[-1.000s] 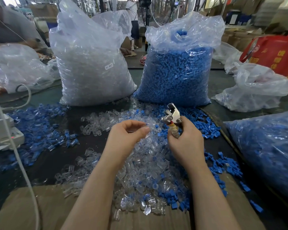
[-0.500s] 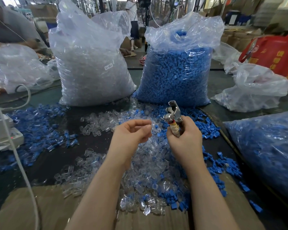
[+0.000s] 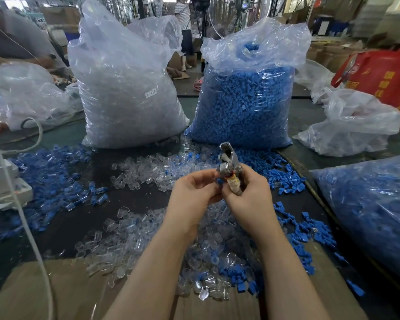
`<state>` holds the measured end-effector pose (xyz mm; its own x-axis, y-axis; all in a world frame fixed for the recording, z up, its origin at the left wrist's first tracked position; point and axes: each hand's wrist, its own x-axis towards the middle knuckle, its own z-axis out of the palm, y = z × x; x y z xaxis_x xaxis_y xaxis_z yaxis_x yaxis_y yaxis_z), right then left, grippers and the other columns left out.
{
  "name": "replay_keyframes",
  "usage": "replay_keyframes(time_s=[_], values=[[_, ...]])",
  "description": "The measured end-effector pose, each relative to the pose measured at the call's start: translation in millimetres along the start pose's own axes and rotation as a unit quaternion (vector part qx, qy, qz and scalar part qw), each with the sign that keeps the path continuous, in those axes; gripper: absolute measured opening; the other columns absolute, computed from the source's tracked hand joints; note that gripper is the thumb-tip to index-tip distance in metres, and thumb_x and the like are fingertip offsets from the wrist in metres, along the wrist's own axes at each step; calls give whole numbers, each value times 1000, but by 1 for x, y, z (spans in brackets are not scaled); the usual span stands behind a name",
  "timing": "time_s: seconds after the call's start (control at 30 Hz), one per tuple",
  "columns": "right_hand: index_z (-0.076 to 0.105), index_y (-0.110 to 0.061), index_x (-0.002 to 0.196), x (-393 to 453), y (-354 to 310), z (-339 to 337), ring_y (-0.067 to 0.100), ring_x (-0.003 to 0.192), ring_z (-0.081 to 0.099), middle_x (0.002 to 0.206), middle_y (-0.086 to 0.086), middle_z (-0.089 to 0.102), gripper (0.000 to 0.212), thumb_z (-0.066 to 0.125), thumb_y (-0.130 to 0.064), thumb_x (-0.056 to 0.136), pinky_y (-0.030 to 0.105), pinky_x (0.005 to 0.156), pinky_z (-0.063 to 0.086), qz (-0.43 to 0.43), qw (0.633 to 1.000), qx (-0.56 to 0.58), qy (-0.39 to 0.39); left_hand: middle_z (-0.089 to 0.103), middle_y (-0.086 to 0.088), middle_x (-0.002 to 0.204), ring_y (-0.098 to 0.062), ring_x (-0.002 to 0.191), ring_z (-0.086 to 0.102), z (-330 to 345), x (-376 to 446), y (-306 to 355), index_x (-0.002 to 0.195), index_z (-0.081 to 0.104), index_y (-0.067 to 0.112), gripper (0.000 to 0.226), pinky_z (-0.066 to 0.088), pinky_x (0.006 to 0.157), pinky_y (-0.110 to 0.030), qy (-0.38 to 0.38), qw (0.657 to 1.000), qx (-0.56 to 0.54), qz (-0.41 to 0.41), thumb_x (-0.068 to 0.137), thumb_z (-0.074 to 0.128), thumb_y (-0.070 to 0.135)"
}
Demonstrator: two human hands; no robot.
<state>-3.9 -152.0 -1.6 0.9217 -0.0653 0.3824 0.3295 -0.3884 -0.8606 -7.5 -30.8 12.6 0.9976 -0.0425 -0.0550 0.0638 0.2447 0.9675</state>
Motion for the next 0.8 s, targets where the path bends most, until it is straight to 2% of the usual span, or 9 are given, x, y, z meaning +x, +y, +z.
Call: replay_keyframes(time_s=[0.13, 0.2, 0.27, 0.37, 0.47, 0.6, 0.8], values=[[68, -16, 94, -1, 0, -2, 17, 78, 64, 81, -5, 68, 22, 61, -20, 74, 45, 72, 54, -13, 1000, -9, -16, 77, -5, 87, -13, 81, 74, 1, -1, 1, 92, 75, 11, 32, 57, 69, -21, -1, 1000, -4, 4, 87, 56, -15], [66, -19, 90, -2, 1, -2, 13, 75, 61, 78, -9, 65, 13, 67, -21, 77, 40, 68, 52, -21, 999, -13, -22, 77, -4, 85, -11, 79, 74, 0, -1, 1, 90, 76, 12, 34, 56, 67, -19, 5, 1000, -2, 5, 85, 57, -16], [63, -25, 87, -1, 1, -1, 7, 72, 58, 75, -12, 62, 13, 73, -21, 80, 34, 66, 48, -26, 999, -29, -23, 77, -5, 84, -11, 78, 74, -1, -1, 1, 91, 76, 11, 31, 55, 66, -17, 19, 1000, 3, 1, 83, 60, -15], [67, -21, 89, 0, 1, 2, 12, 75, 63, 76, -10, 67, 11, 71, -24, 80, 43, 69, 53, -14, 999, -28, -8, 77, -4, 87, -13, 81, 74, -1, 0, 0, 97, 75, 9, 28, 58, 70, -21, 34, 999, 8, -8, 85, 62, -12], [69, -18, 89, 1, 3, 2, 17, 75, 66, 76, -5, 70, 22, 65, -36, 77, 49, 71, 54, 7, 1000, 0, 28, 77, -3, 84, -12, 80, 74, -3, 1, 1, 95, 74, 16, 27, 59, 74, -22, 53, 999, 8, -12, 84, 67, -8], [67, -23, 87, 2, 7, 0, 18, 76, 67, 76, -5, 70, 20, 68, -41, 79, 50, 73, 54, 23, 998, 15, 61, 77, -9, 84, -16, 78, 74, -5, 1, 2, 102, 70, 8, 24, 58, 68, -20, 74, 997, 15, -12, 81, 75, -1], [67, -24, 86, 1, 7, 0, 16, 75, 66, 75, -7, 70, 29, 67, -51, 76, 49, 72, 54, 27, 998, 6, 64, 75, -9, 73, -15, 70, 73, -3, -2, 3, 88, 68, 4, 13, 54, 59, -18, 119, 992, 17, 31, 80, 76, 1]])
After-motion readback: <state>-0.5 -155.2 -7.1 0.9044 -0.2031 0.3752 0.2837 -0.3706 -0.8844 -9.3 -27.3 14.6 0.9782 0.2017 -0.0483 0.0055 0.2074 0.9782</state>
